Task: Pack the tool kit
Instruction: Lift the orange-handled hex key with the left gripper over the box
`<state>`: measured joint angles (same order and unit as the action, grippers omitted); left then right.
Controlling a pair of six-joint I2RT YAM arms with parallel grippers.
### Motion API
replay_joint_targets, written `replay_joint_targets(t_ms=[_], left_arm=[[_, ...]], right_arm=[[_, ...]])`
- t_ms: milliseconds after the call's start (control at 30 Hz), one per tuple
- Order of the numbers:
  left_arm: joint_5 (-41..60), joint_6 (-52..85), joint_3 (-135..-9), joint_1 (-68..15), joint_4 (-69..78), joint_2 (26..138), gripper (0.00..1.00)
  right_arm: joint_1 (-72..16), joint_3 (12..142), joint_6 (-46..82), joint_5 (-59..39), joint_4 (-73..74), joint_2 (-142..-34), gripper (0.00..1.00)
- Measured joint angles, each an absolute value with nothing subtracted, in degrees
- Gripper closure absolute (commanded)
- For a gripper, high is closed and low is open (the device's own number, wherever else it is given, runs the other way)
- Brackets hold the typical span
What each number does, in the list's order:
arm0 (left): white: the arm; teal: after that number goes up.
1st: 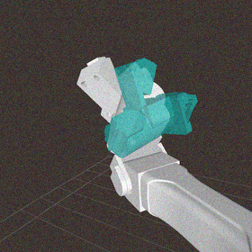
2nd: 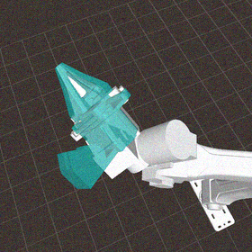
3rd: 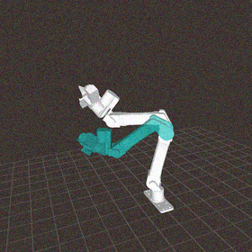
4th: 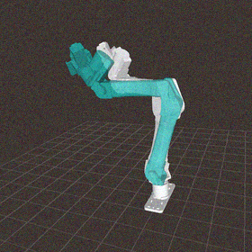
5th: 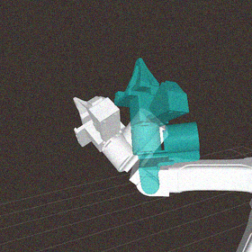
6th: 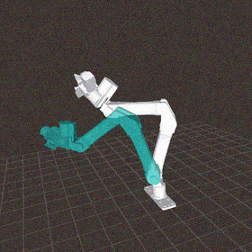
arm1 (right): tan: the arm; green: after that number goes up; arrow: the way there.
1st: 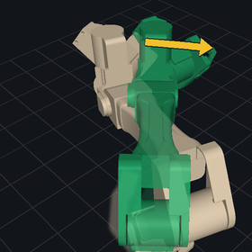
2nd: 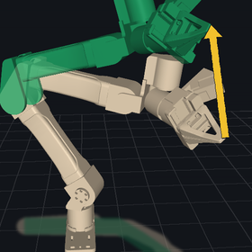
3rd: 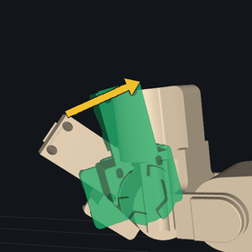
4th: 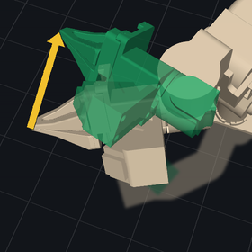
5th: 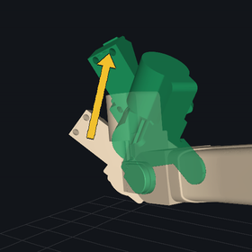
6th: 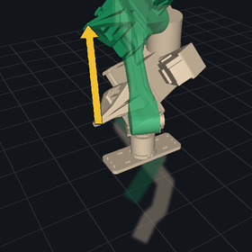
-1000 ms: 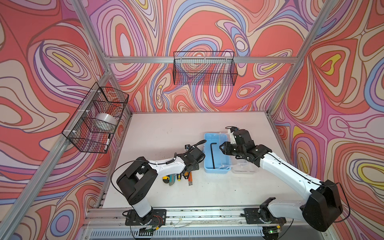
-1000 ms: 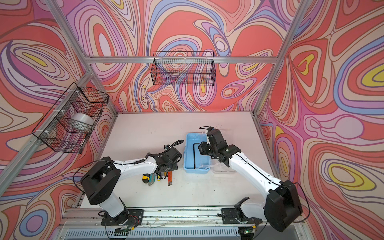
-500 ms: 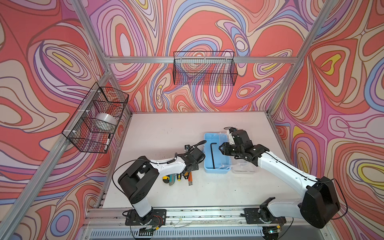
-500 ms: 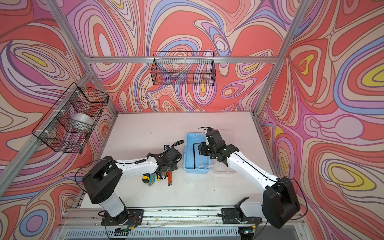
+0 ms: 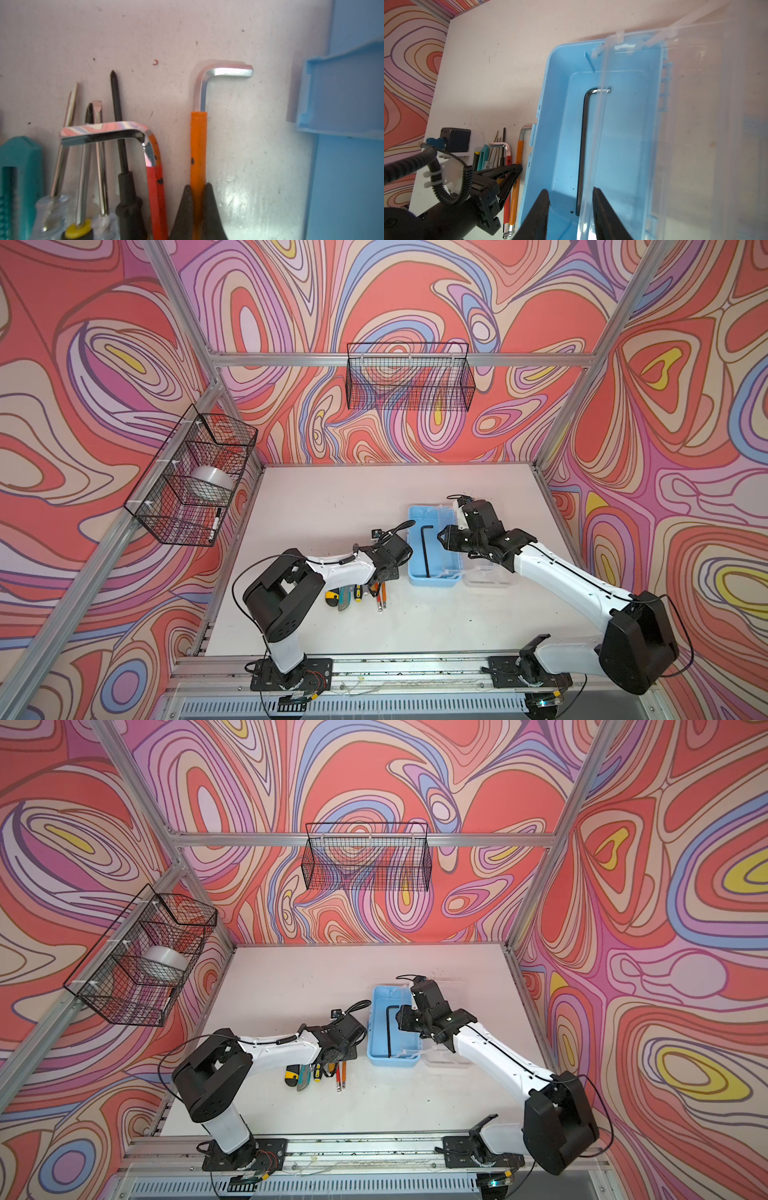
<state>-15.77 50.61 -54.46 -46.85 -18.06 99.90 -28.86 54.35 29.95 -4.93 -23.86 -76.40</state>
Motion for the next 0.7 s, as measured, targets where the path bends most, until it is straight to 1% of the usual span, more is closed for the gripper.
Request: replay_joint_targets(t_ms=[233,433,567,700], left_arm=[[-16.2,49.8,-54.4,-46.8,-18.9,98.8,1.00],[-18.8,48.2,-54.9,-46.8,-22.3,91.8,1.00],[-20.6,46.8,-57.5,-46.8,-24.9,87.8,1.00],[-19.2,45.1,-62.3,-46.8,-24.9,87.2,1.00]], right_arm=[[-28.9,54.3,29.6,-4.2,-23.9,-76.4,0.63],[-28.9,54.3,29.6,-3.2,-24.2,-75.9,0.63],[-28.8,54.3,29.6,-1.9,-24.8,-73.6,0.63],[-28.8,54.4,29.6,-0.3,-25.1,-71.0,0.62]])
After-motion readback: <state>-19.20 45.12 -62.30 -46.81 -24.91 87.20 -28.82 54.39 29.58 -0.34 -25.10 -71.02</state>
